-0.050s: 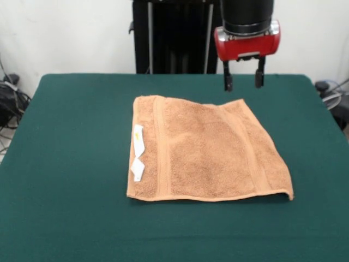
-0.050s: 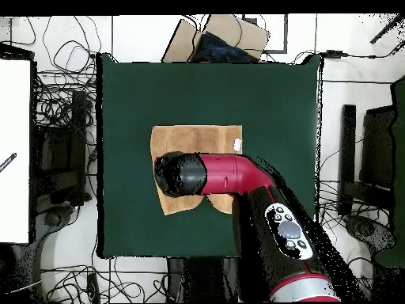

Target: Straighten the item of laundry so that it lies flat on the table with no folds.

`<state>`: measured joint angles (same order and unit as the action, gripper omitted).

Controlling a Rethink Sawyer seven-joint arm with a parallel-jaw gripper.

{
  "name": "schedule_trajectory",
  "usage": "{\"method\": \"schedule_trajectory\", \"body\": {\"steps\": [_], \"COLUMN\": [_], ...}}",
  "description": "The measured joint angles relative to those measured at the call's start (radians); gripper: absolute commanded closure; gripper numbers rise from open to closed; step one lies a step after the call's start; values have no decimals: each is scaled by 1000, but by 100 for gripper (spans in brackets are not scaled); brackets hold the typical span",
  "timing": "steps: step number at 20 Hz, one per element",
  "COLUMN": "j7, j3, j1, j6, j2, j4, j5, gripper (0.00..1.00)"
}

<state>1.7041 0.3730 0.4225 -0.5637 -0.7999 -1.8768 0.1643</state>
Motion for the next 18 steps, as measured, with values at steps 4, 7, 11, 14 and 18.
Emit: {"method": "schedule_trajectory", "body": {"steps": [4,7,11,14,18], "j7": [0,0,0,0,0], "j3": [0,0,0,0,-1], "j1": [0,4,24,52,93], "j6": [1,1,0,1,1], "j2": [-1,-11,-31,-34,-21], "j4": [-2,-8,-25,-28,-28], "j5": [0,0,0,1,1], "gripper": [0,0,0,0,0]}}
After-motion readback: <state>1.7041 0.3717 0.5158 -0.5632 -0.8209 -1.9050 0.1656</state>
